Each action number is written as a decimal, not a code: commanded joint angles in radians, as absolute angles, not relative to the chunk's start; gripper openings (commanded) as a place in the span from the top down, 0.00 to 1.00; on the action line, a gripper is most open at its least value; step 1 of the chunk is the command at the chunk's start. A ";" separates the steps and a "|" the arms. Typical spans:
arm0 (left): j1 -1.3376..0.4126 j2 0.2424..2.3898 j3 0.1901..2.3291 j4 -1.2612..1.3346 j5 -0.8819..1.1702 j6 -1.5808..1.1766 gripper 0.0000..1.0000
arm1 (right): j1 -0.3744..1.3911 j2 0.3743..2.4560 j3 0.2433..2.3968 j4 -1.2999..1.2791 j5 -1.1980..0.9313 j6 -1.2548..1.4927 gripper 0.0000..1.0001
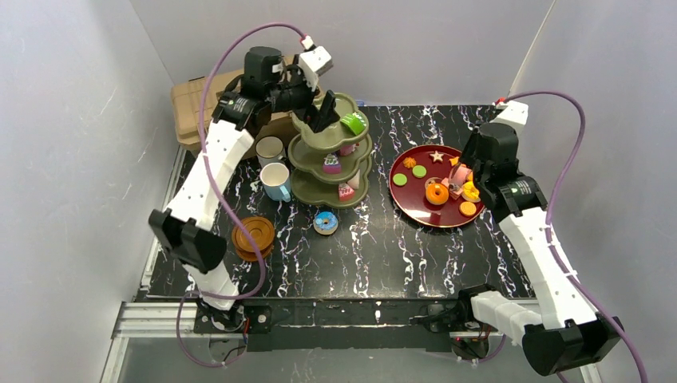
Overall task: Serve the afternoon tea
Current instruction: Pick up the desert from the tray, then adjust the desert table at the center of the board.
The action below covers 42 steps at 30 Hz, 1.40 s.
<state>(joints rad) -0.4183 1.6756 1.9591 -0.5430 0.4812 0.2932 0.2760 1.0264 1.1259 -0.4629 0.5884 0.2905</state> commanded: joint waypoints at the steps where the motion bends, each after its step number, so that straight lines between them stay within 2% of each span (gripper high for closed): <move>1: -0.384 1.786 2.123 -0.737 0.741 0.445 0.09 | 0.275 1.014 1.231 -0.525 0.442 0.269 0.99; 8: -0.298 1.913 2.254 -0.756 0.940 0.503 0.07 | 0.275 1.041 1.288 -0.499 0.258 0.321 0.99; 17: -0.285 1.987 2.276 -0.692 1.019 0.417 0.31 | 0.275 1.102 1.353 -0.453 0.117 0.389 0.99; 23: -0.292 2.032 2.291 -0.686 1.063 0.422 0.30 | 0.275 1.109 1.331 -0.416 0.059 0.418 0.99; 27: -0.298 2.068 2.307 -0.687 1.061 0.425 0.36 | 0.275 1.110 1.322 -0.410 0.043 0.429 0.99; 30: -0.306 2.078 2.296 -0.677 1.039 0.425 0.48 | 0.275 1.111 1.324 -0.409 0.040 0.435 0.99; 34: -0.321 2.012 2.164 -0.532 0.961 0.371 0.81 | 0.275 1.112 1.325 -0.403 0.032 0.443 0.99; 35: -0.323 1.980 2.093 -0.463 0.940 0.344 0.86 | 0.275 1.112 1.321 -0.400 0.031 0.446 0.99; 39: -0.339 1.875 1.934 -0.273 0.827 0.286 0.99 | 0.275 1.108 1.296 -0.376 0.024 0.462 0.99; 42: -0.355 1.819 1.851 -0.181 0.742 0.237 1.00 | 0.275 1.098 1.267 -0.352 0.025 0.471 0.99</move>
<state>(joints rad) -0.3305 1.9224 1.9358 -0.3553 0.8692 0.3122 0.2760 1.1168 1.2888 -0.4606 0.0402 0.4461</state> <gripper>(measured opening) 0.319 0.467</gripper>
